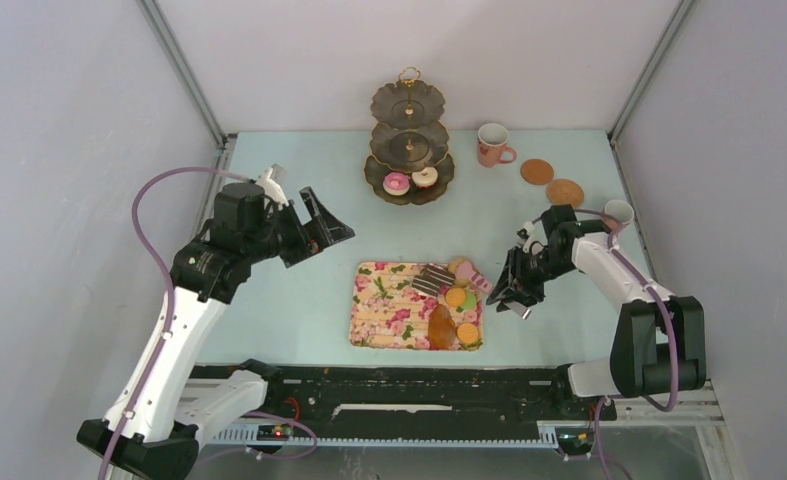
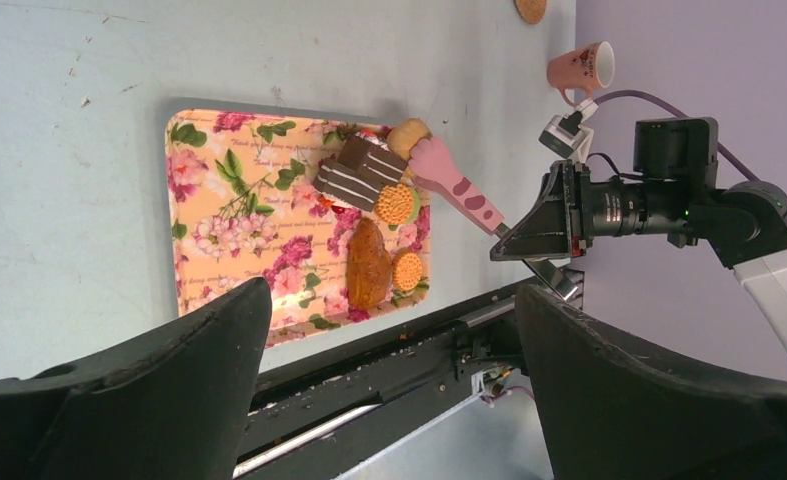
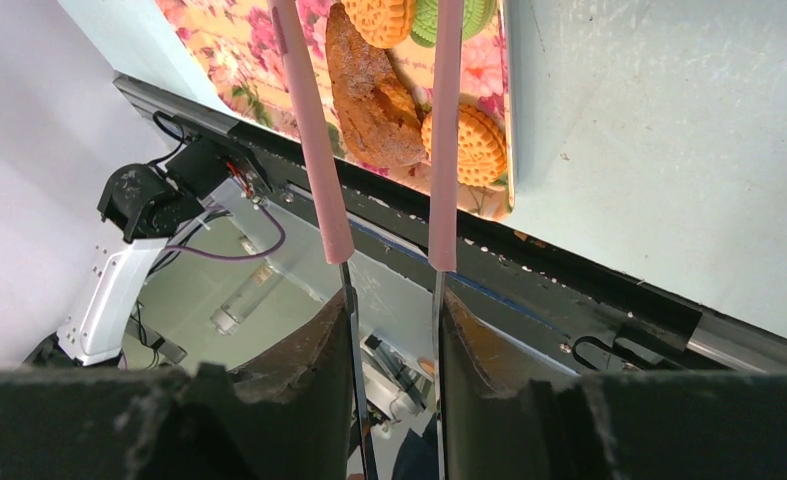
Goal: Serve the afternoon tea
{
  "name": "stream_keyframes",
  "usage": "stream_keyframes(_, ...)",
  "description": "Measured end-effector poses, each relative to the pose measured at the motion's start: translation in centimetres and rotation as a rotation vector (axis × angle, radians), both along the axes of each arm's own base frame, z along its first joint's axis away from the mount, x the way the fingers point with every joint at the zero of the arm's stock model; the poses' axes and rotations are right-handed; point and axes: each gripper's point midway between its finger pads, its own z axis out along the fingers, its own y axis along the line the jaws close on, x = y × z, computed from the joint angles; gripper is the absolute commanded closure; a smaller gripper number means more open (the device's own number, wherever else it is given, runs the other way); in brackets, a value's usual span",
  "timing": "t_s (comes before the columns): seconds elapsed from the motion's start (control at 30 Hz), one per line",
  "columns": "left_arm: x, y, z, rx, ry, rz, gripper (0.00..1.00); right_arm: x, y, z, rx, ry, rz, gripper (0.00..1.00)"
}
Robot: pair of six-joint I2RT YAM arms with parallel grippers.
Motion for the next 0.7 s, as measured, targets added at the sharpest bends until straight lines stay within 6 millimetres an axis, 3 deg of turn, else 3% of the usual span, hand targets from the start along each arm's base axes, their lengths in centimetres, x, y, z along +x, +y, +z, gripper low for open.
stream_keyframes(0.17, 0.0, 0.0, 0.0, 0.004, -0.003, -0.003, 0.02, -0.1, -0.2, 0.6, 0.001, -0.021, -0.011, 1.0)
stream_keyframes(0.7, -0.5, 0.2, 0.6, -0.005, -0.029, -0.004, 0.02, -1.1, -0.5, 2.1, -0.006, -0.053, -0.022, 0.98)
